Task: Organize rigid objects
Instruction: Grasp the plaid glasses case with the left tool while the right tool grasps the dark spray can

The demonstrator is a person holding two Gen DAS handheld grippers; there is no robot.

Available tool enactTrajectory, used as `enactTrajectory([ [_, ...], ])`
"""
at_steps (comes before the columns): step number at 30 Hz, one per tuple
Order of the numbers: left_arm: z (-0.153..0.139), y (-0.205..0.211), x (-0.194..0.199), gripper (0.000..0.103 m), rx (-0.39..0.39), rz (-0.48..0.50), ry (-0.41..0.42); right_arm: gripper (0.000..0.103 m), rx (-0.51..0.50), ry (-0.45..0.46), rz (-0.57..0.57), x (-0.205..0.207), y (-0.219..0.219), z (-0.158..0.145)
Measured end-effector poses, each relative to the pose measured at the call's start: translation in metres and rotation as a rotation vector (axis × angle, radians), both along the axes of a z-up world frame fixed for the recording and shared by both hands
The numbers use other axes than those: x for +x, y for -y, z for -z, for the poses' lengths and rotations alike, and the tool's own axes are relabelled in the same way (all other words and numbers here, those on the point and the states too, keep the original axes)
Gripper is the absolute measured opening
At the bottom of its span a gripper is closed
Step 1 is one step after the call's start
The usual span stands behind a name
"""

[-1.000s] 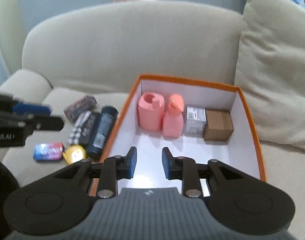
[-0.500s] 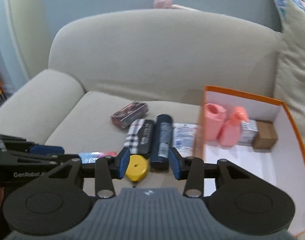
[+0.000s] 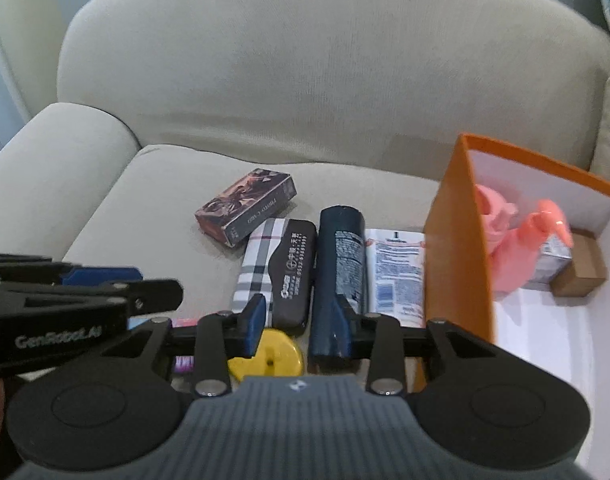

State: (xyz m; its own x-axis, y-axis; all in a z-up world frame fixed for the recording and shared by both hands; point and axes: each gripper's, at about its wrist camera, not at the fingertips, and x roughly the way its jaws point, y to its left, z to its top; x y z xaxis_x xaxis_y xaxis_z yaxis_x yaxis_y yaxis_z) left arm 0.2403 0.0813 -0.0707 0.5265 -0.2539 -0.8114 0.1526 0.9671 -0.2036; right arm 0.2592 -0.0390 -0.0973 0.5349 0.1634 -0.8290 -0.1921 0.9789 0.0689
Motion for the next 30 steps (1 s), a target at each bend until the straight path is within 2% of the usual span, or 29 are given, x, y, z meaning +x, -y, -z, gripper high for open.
enactTrajectory([
  [5,0.012,0.006,0.022,0.041,-0.046,0.042,-0.041,0.034,-0.079,-0.009,0.044,0.026,-0.003,0.014],
  [10,0.029,0.007,0.039,0.039,-0.116,0.002,-0.11,0.033,-0.149,-0.047,0.037,0.043,0.0,0.027],
  [16,0.049,0.005,0.055,0.039,-0.125,-0.071,-0.201,0.035,-0.096,-0.09,0.007,0.05,0.006,0.037],
  [17,0.051,0.003,0.057,0.046,-0.152,-0.087,-0.212,0.036,-0.09,-0.093,0.009,0.051,0.007,0.038],
  [20,0.059,0.003,0.062,0.049,-0.24,-0.098,-0.269,0.039,-0.106,-0.102,-0.014,0.052,0.005,0.04],
  [22,0.062,0.008,0.063,0.057,-0.235,-0.101,-0.269,0.039,-0.106,-0.106,-0.023,0.051,0.005,0.04],
  [25,0.064,0.015,0.063,0.06,-0.225,-0.107,-0.258,0.039,-0.108,-0.103,-0.044,0.049,0.006,0.039],
  [28,0.066,0.018,0.063,0.059,-0.222,-0.103,-0.242,0.04,-0.107,-0.101,-0.046,0.048,0.006,0.041],
  [30,0.066,0.021,0.064,0.055,-0.223,-0.104,-0.24,0.042,-0.106,-0.098,-0.045,0.049,0.005,0.042],
])
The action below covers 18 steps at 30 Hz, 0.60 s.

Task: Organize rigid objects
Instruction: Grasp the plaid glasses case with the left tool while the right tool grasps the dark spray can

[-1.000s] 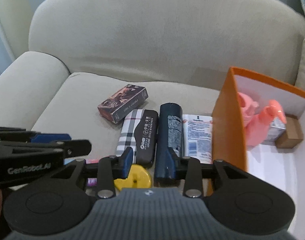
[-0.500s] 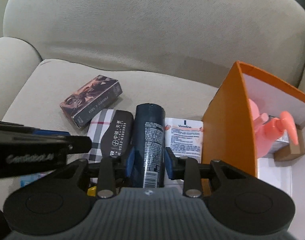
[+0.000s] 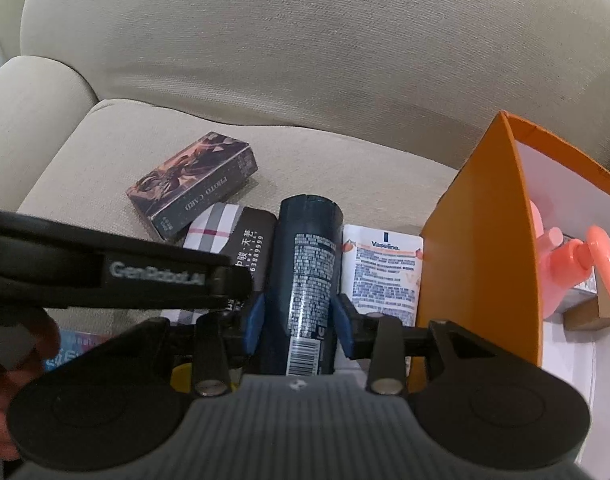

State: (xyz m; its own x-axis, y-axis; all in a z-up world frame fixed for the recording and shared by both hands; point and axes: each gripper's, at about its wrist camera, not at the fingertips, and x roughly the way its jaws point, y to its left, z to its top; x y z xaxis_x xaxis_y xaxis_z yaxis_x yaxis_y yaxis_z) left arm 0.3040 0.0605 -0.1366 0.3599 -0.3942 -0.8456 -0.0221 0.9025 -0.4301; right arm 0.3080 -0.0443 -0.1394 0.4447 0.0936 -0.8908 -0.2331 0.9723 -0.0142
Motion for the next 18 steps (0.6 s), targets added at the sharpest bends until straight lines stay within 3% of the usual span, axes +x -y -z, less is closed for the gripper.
enactTrajectory([
  [3,-0.006,-0.003,-0.003,0.047,0.0,-0.014,0.009,0.042,0.006,0.005,0.005,0.0,0.0,0.0],
  [5,-0.009,-0.007,-0.006,0.034,-0.013,-0.028,0.016,0.042,0.011,0.002,0.005,0.0,0.001,-0.002],
  [8,-0.021,-0.015,-0.013,0.028,0.0,-0.029,0.037,0.041,0.03,-0.003,0.008,-0.001,0.003,-0.005],
  [10,-0.027,-0.019,-0.019,0.027,0.038,-0.026,0.045,0.039,0.066,-0.009,0.007,-0.002,0.005,-0.008],
  [12,-0.026,-0.023,-0.02,0.027,0.029,-0.03,0.028,0.039,0.107,-0.022,0.006,-0.001,0.007,-0.011],
  [18,-0.02,-0.025,-0.011,0.03,0.002,-0.057,-0.014,0.041,0.096,-0.04,0.007,0.01,0.007,-0.006],
])
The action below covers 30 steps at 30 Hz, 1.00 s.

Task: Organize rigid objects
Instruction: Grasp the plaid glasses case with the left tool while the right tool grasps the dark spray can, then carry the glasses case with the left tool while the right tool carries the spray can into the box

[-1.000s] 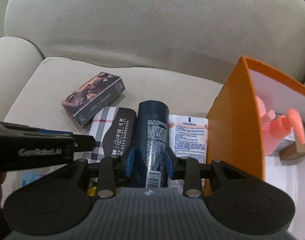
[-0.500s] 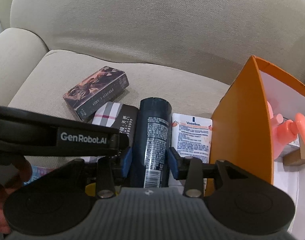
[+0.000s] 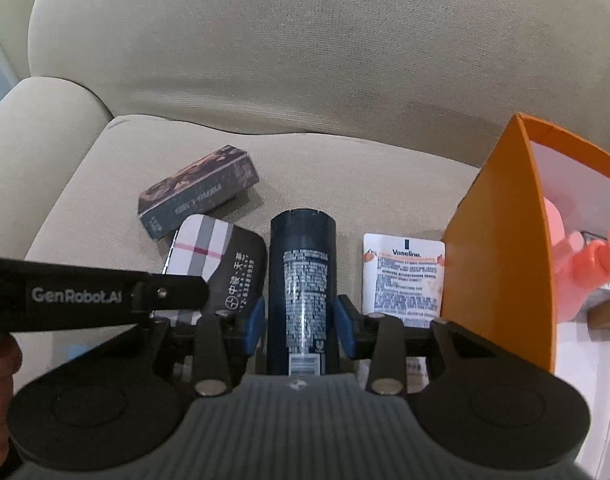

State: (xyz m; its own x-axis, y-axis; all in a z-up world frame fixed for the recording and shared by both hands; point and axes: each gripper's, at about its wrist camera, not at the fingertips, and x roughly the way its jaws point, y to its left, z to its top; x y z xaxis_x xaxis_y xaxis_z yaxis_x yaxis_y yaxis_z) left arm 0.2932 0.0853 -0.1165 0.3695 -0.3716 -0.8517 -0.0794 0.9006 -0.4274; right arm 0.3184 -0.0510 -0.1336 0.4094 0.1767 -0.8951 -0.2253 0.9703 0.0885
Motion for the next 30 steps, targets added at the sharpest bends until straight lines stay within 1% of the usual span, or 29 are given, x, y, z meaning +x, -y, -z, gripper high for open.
enactTrajectory([
  [1,0.002,0.0,0.001,0.031,-0.007,-0.004,-0.005,0.041,0.009,-0.007,0.007,0.002,0.001,0.001],
  [2,0.003,-0.001,0.002,0.034,-0.014,-0.011,-0.014,0.042,0.017,-0.015,0.014,0.003,0.002,0.002],
  [4,0.008,0.001,0.005,0.036,-0.013,-0.018,-0.026,0.043,0.013,-0.02,0.021,0.006,0.003,0.003],
  [9,0.008,0.003,0.006,0.036,-0.006,-0.026,-0.027,0.043,0.02,-0.019,0.027,0.008,0.003,0.007],
  [10,0.007,0.004,0.006,0.036,-0.004,-0.027,-0.021,0.042,0.021,-0.019,0.028,0.009,0.003,0.006],
  [11,0.005,0.005,0.004,0.032,-0.001,-0.025,-0.012,0.042,0.022,-0.017,0.028,0.008,0.003,0.006],
  [12,0.002,0.006,0.002,0.031,0.004,-0.02,0.002,0.042,0.024,-0.016,0.029,0.008,0.003,0.004],
  [14,-0.006,0.006,-0.003,0.023,0.0,-0.018,0.03,0.042,0.04,-0.018,0.033,0.004,0.004,0.002],
  [15,-0.009,0.005,-0.005,0.022,-0.013,-0.018,0.039,0.042,0.051,-0.017,0.036,0.003,0.005,-0.001],
  [17,-0.016,0.007,-0.01,0.019,0.003,-0.015,0.054,0.042,0.045,-0.004,0.034,-0.002,0.007,-0.008],
  [21,-0.031,0.006,-0.022,0.016,0.031,-0.012,0.094,0.042,0.065,0.008,0.044,-0.01,0.009,-0.02],
  [30,-0.072,0.011,-0.055,0.015,0.066,-0.008,0.179,0.041,0.131,0.062,0.052,-0.04,0.013,-0.059],
])
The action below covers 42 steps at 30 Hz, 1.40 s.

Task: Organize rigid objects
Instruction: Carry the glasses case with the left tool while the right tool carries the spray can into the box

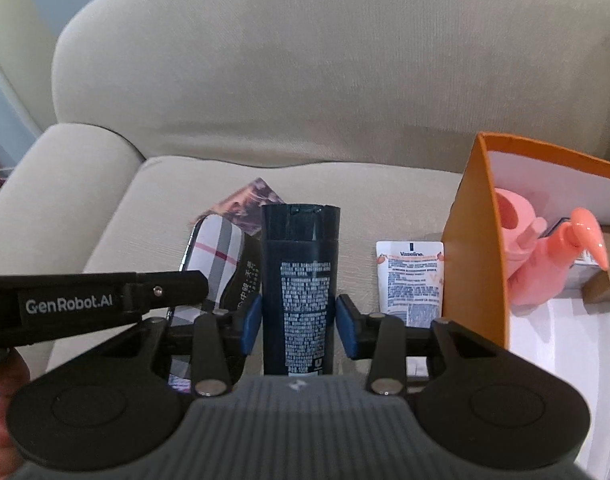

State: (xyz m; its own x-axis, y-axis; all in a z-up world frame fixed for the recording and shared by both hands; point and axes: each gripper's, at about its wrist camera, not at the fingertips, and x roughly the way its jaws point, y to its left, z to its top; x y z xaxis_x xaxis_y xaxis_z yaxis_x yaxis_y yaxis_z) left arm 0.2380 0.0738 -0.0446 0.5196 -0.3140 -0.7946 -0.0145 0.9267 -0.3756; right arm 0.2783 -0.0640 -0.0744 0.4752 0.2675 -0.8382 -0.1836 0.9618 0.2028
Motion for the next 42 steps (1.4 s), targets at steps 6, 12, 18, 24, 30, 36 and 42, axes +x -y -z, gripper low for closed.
enactTrajectory([
  [6,-0.039,0.014,-0.021,0.015,-0.003,0.018,0.077,0.041,0.03,0.084,0.023,-0.027,0.013,-0.038],
  [12,-0.083,0.046,-0.039,0.015,-0.015,0.083,0.179,0.041,0.049,0.202,0.075,-0.06,0.043,-0.086],
  [18,-0.101,0.092,-0.048,0.015,-0.052,0.172,0.21,0.041,-0.001,0.269,0.146,-0.091,0.086,-0.115],
  [24,-0.081,0.149,-0.046,0.015,-0.099,0.272,0.157,0.041,-0.121,0.169,0.192,-0.103,0.136,-0.094],
  [30,-0.048,0.194,-0.033,0.015,-0.094,0.343,0.088,0.041,-0.224,0.038,0.186,-0.104,0.171,-0.043],
  [36,-0.022,0.212,-0.018,0.015,-0.069,0.362,0.041,0.041,-0.238,-0.018,0.181,-0.086,0.185,-0.017],
  [42,0.0,0.216,-0.001,0.015,-0.077,0.324,-0.022,0.041,-0.217,-0.007,0.176,-0.07,0.195,-0.003],
])
